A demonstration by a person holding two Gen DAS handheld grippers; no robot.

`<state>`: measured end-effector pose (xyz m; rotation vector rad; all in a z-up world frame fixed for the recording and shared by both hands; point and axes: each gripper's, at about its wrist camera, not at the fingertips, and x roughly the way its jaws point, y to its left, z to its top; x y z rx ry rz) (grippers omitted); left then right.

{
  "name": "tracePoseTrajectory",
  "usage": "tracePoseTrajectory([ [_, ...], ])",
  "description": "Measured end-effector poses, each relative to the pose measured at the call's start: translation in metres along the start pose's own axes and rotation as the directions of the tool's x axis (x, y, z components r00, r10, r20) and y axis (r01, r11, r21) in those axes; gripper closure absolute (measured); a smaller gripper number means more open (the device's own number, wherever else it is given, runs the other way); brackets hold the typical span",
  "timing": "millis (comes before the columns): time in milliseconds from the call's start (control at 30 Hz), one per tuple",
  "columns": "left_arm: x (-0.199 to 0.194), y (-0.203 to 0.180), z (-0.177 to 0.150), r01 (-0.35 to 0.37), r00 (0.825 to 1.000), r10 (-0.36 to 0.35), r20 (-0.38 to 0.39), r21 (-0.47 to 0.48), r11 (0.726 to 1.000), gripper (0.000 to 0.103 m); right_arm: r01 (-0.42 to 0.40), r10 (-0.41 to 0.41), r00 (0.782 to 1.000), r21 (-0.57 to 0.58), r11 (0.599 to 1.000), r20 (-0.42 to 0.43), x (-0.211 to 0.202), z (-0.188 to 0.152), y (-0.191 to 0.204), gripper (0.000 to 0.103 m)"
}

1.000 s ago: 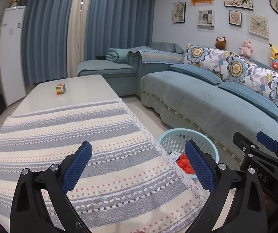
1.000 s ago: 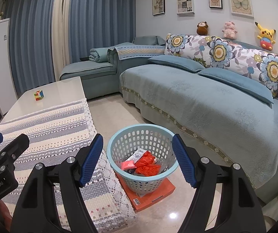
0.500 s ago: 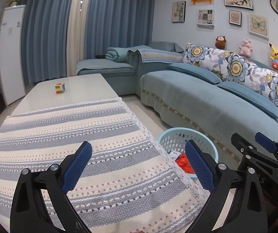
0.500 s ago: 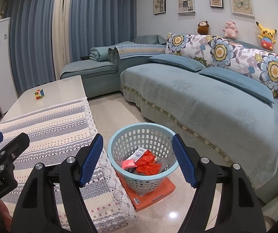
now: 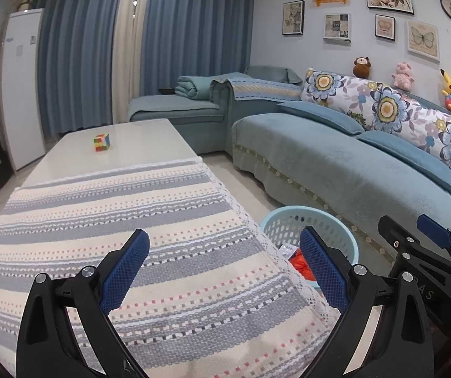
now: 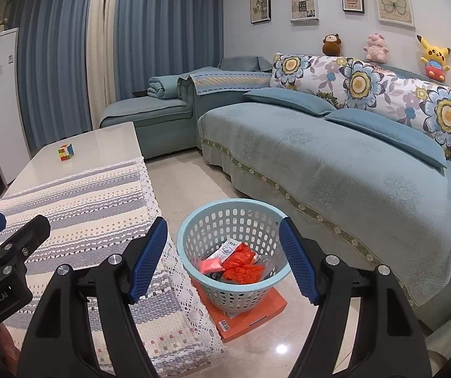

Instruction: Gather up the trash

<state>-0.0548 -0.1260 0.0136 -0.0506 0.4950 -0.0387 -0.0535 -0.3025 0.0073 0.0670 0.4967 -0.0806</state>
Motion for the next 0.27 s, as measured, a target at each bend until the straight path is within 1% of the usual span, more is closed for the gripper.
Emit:
tracePoseTrajectory([
  [267,0.0002,0.0019,-0.0014,0.007,1.0,-0.007,-0.002,-0.01,1.0,0.009,0.0,0.0,1.0,0.001,1.0,0.002,-0.0014,0.0002,-0.0001,0.034],
])
